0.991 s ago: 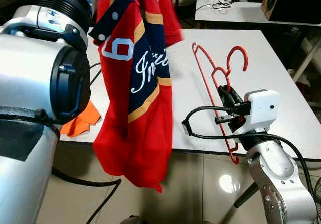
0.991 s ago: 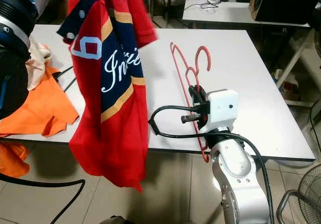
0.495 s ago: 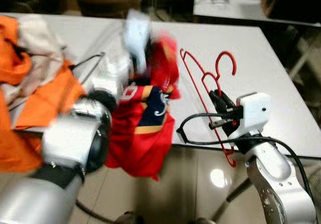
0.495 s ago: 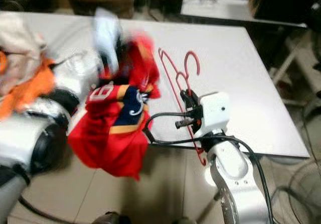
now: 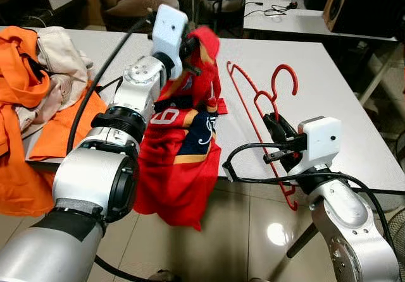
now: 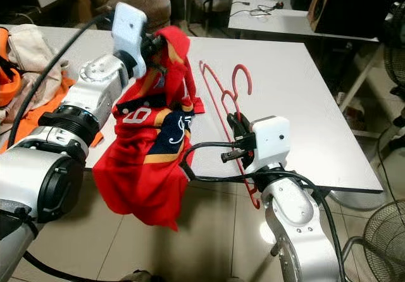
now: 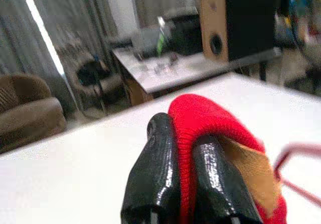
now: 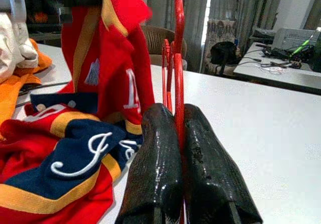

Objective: Hang hanger

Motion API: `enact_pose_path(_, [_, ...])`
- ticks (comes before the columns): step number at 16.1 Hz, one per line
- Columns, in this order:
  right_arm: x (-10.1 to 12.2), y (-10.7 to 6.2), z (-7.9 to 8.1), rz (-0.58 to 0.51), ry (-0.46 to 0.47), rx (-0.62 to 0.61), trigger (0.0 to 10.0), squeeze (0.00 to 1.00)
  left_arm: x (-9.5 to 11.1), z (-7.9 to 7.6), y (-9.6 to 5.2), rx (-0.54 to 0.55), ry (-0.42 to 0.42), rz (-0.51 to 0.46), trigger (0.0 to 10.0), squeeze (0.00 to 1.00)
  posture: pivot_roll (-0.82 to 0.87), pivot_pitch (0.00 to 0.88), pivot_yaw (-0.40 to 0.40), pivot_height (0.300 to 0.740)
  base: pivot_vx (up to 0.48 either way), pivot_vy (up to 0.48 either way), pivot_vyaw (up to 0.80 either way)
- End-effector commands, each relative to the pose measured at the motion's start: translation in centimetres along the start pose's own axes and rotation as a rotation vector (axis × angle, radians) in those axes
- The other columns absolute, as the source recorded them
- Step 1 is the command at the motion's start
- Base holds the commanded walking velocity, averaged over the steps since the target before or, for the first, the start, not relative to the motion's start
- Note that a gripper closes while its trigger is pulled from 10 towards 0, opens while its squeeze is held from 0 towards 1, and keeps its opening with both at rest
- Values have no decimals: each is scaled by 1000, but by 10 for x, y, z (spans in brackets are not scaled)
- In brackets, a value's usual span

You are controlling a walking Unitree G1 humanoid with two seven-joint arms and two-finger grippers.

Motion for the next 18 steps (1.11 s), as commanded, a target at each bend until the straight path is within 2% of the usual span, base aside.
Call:
enact_pose_path(1, [-1,2,1,14,5,13,10000,0,-37,-26,-6,-158,44,177,10000,1000,-128,38,36,740,0,0,0])
enact_pose_path(2, [-2,1,3,19,5,18,10000,0,-58,-41,-12,-251,47,278,10000,1000,-130,38,38,740,0,0,0])
enact_pose_path(4, [-4,0,4,30,1,22,10000,0,-74,-54,-19,-353,31,349,10000,1000,-135,41,43,740,0,0,0])
enact_pose_path(5, [-4,-1,4,32,1,22,10000,0,-75,-54,-21,-368,24,360,10000,1000,-135,42,44,740,0,0,0])
enact_pose_path(6, [-5,-2,3,35,2,20,10000,0,-76,-49,-24,-383,10,380,10000,1000,-135,42,44,740,0,0,0])
enact_pose_path(7, [-5,-3,3,39,0,23,10000,0,-78,-36,-31,-396,18,401,10000,1000,-138,44,53,740,0,0,0])
enact_pose_path(8, [-5,-4,3,44,-2,25,10000,0,-75,-16,-42,-401,11,383,10000,1000,-140,46,56,740,0,0,0])
enact_pose_path(9, [-5,-5,2,45,-2,25,10000,0,-73,-11,-45,-399,5,372,10000,1000,-138,46,56,740,0,0,0])
enact_pose_path(10, [-6,-7,1,52,-3,22,10000,0,-51,9,-60,-371,-110,201,10000,0,-135,46,52,740,0,0,0])
enact_pose_path(11, [-6,-7,1,53,-4,21,10000,0,-46,14,-63,-360,-132,163,10000,0,-135,46,52,740,0,0,0])
enact_pose_path(12, [-5,-7,1,49,-4,20,10000,0,-32,25,-73,-321,-176,75,10000,0,-129,47,48,740,0,0,0])
enact_pose_path(13, [-3,-6,0,39,0,16,10000,0,-13,39,-91,-288,-262,-28,10000,0,-119,46,40,740,0,0,0])
enact_pose_path(14, [-3,-5,-1,36,2,15,10000,0,-5,41,-100,-291,-296,-65,10000,0,-119,46,40,740,0,0,0])
enact_pose_path(15, [-3,-4,-1,37,2,15,10000,0,-2,38,-108,-319,-318,-78,10000,0,-119,46,40,740,0,0,0])
enact_pose_path(16, [-4,-2,0,41,1,25,10000,0,-7,21,-120,-371,-253,-50,10000,0,-100,46,28,740,0,0,0])
enact_pose_path(17, [-4,-1,1,42,1,37,10000,0,-21,12,-122,-291,-187,5,10000,0,-91,45,31,740,0,0,0])
enact_pose_path(18, [-4,-1,2,33,9,36,10000,0,-37,19,-122,-39,-214,35,10000,0,-82,46,38,740,0,0,0])
Point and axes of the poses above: a point about 5 cm out from each wrist's last joint towards the gripper, its own y axis pointing out of the wrist towards the gripper, its own x axis along the axis of the wrist's last joint, z = x × y, the point moved 2 cm from there along y, pointing out of the wrist towards the gripper, and after that the axes turned 12 degrees about y, right-handed, at the moved point
